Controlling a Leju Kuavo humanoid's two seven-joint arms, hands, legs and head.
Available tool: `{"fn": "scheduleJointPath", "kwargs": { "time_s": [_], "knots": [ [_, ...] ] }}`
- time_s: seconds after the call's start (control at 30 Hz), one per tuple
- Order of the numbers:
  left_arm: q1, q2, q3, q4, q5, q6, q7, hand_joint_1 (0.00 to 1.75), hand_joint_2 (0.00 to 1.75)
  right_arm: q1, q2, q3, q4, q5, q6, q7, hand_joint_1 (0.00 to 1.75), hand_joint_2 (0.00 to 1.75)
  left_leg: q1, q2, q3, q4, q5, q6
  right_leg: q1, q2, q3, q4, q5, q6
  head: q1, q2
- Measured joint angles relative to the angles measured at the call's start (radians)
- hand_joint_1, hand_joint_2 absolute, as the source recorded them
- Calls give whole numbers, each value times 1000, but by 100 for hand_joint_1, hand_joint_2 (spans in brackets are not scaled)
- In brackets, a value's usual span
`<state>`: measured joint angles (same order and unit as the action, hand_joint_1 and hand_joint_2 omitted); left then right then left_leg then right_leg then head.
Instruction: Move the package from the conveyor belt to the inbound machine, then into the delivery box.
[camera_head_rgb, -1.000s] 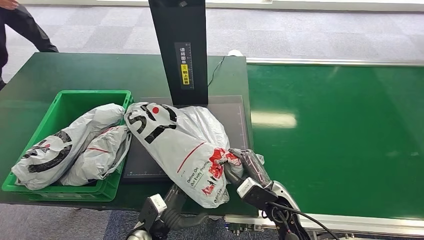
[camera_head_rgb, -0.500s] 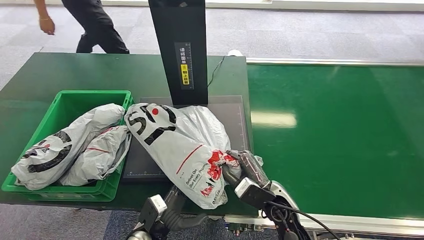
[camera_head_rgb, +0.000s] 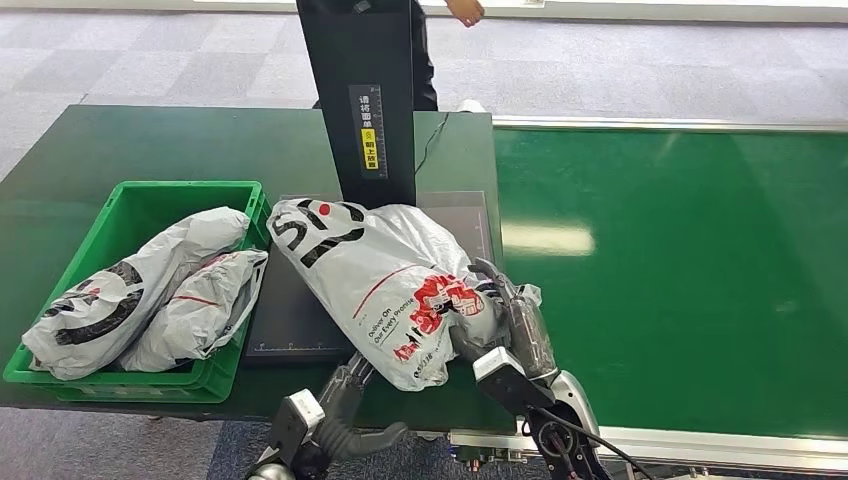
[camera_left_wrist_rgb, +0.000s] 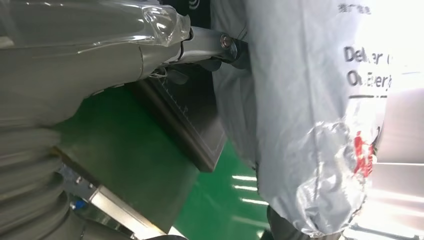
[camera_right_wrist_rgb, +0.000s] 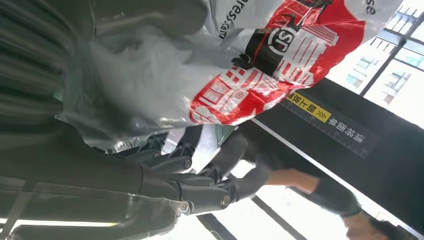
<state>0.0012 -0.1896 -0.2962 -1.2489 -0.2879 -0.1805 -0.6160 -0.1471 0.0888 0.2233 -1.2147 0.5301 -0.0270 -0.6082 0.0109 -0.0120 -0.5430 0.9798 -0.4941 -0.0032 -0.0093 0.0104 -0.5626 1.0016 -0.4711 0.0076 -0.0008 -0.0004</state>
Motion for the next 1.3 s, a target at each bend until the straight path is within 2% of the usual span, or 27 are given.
{"fn": "scheduleJointPath", "kwargs": {
  "time_s": [0.13,0.33,0.47,0.63,0.87,1.3],
  "knots": [
    [20,5,23,-46,-39,72,6,0,175,32,1,0,-33,-6,-27,-7,0,175,0,0,0,0,0,0,0,0,0,0,0,0,0,0],
    [124,18,112,-241,-86,218,18,0,175,165,19,0,-175,-15,-63,-21,0,175,0,0,0,0,-1,-1,0,0,-1,0,-2,-1,0,0],
    [191,16,160,-376,-149,324,37,0,175,266,47,-5,-280,-61,-42,-35,0,175,1,0,0,-1,-2,-1,1,0,-1,0,-3,-1,0,0],
    [239,6,201,-499,-207,450,62,0,175,329,76,-41,-353,-96,3,-51,0,175,0,0,1,-1,-2,-1,0,0,1,0,-3,-1,0,0],
    [260,5,215,-563,-240,476,81,0,175,351,99,-79,-373,-105,21,-66,0,175,0,0,2,0,-2,-1,0,0,2,0,-3,-1,0,0],
    [262,5,217,-580,-247,482,85,0,175,358,110,-97,-381,-105,21,-69,0,175,0,0,2,0,-2,-1,0,0,2,0,-3,-1,0,0]
  ]
}}
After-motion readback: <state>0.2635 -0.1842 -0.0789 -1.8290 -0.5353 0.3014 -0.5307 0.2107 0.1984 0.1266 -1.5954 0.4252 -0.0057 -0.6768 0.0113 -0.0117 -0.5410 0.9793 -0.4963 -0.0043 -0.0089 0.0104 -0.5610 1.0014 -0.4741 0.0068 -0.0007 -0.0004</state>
